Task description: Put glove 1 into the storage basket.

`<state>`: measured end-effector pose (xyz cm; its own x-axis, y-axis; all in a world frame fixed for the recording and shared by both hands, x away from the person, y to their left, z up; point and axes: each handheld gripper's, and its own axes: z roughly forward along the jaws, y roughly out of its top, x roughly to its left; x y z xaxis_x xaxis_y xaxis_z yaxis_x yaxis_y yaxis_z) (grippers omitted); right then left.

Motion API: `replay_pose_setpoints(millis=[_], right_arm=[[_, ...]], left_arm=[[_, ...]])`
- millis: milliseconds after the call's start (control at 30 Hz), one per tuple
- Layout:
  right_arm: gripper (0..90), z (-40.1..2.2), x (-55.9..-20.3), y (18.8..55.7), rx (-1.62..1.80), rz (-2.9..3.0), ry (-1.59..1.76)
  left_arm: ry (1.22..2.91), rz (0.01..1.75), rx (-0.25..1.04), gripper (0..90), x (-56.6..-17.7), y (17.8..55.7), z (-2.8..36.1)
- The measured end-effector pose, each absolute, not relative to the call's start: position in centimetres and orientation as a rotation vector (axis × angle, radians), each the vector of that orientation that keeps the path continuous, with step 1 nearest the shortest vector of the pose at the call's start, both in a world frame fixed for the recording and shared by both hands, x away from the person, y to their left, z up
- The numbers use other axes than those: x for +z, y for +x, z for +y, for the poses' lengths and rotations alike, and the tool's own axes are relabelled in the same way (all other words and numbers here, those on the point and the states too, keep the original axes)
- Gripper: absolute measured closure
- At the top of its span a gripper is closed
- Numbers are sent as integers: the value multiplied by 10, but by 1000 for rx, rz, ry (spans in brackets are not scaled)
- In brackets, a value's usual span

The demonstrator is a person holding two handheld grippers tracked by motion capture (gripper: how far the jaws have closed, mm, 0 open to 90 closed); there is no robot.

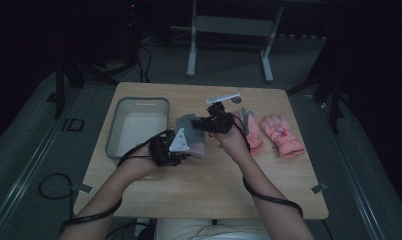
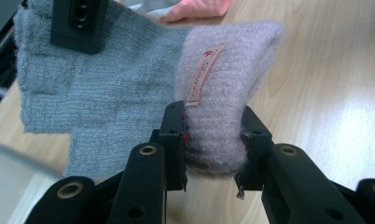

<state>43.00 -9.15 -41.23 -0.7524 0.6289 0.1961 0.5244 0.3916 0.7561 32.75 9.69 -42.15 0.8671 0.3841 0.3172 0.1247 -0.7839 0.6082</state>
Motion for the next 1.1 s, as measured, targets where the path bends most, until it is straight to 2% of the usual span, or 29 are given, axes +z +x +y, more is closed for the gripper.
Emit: replay_pose_setpoints(millis=[333,600,833,1100], right_arm=[[743,-45,-393,442,1317,2521,993],[743,-10,-391,452,1331,2516,962],[743,21,-403,464,1324,2531,944],[743,47,-436,479,1303,2567,994]], left_arm=[[2452,397,648,689,-406,333,135],[2439,399,679,688,-408,343,172],[2517,396,701,687,-425,357,190],[2587,412,629,686,-447,371,212]])
